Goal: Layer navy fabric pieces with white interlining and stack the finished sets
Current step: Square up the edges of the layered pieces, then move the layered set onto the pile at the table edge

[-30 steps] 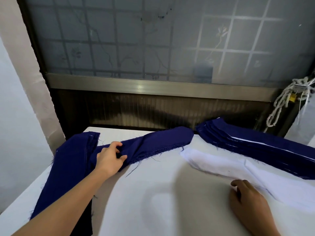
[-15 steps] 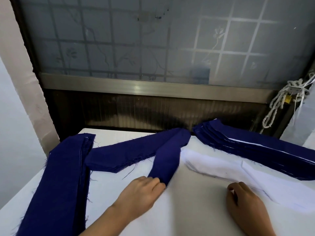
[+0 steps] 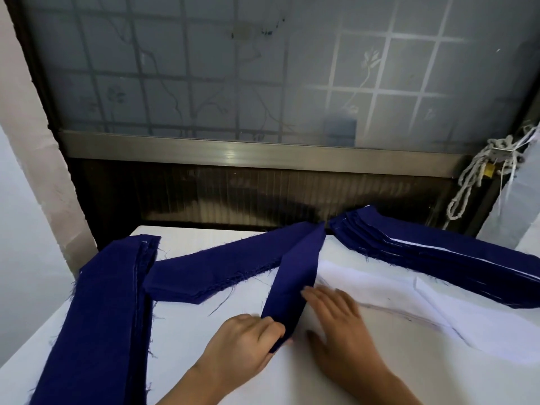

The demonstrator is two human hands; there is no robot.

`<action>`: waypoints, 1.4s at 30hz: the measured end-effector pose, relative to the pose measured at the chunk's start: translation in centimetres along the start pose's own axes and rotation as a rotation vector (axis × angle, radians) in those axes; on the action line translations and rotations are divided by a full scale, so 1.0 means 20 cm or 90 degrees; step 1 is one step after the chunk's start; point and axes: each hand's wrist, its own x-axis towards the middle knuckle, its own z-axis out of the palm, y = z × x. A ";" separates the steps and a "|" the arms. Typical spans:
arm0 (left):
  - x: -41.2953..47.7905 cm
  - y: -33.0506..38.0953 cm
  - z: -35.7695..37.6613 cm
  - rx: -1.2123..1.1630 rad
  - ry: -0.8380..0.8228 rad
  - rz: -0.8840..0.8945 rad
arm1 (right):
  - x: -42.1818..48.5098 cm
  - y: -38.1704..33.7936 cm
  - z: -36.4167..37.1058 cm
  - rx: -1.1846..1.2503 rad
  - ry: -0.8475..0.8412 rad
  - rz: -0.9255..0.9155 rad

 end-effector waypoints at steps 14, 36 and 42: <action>-0.02 -0.08 -0.06 -0.213 0.242 -0.600 | -0.17 0.39 -0.10 -0.125 0.206 0.052; -0.03 -0.14 -0.04 -0.331 0.228 -0.904 | -0.31 0.44 -0.25 -0.014 0.276 0.596; -0.04 -0.12 -0.03 -0.303 0.140 -0.809 | -0.33 0.45 -0.21 -0.067 0.254 0.467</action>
